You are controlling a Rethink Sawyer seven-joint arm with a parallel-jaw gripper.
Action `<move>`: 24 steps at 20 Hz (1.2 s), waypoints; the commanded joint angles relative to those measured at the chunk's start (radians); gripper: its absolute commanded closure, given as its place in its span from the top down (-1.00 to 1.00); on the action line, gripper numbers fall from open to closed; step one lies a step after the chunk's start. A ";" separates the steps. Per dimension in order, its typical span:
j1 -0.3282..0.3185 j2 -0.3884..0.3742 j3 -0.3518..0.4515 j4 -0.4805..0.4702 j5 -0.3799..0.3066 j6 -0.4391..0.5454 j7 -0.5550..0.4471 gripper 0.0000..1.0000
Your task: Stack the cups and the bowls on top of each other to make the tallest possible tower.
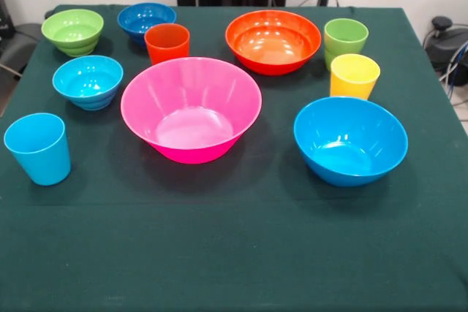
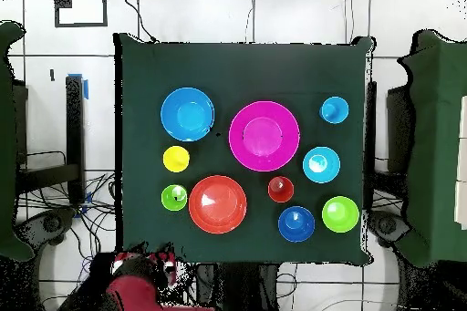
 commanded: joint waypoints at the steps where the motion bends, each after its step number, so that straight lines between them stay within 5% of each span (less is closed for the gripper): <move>1: 0.107 -0.236 -0.143 0.222 -0.072 0.131 0.161 1.00; 5: 0.096 -0.178 -0.150 0.212 -0.074 0.091 0.141 1.00; 12: -0.085 0.109 0.002 0.115 -0.017 -0.101 0.009 1.00; 18: -0.229 0.209 0.140 0.157 0.052 -0.286 -0.108 1.00; 24: -0.381 0.300 0.338 0.246 0.072 -0.520 -0.112 1.00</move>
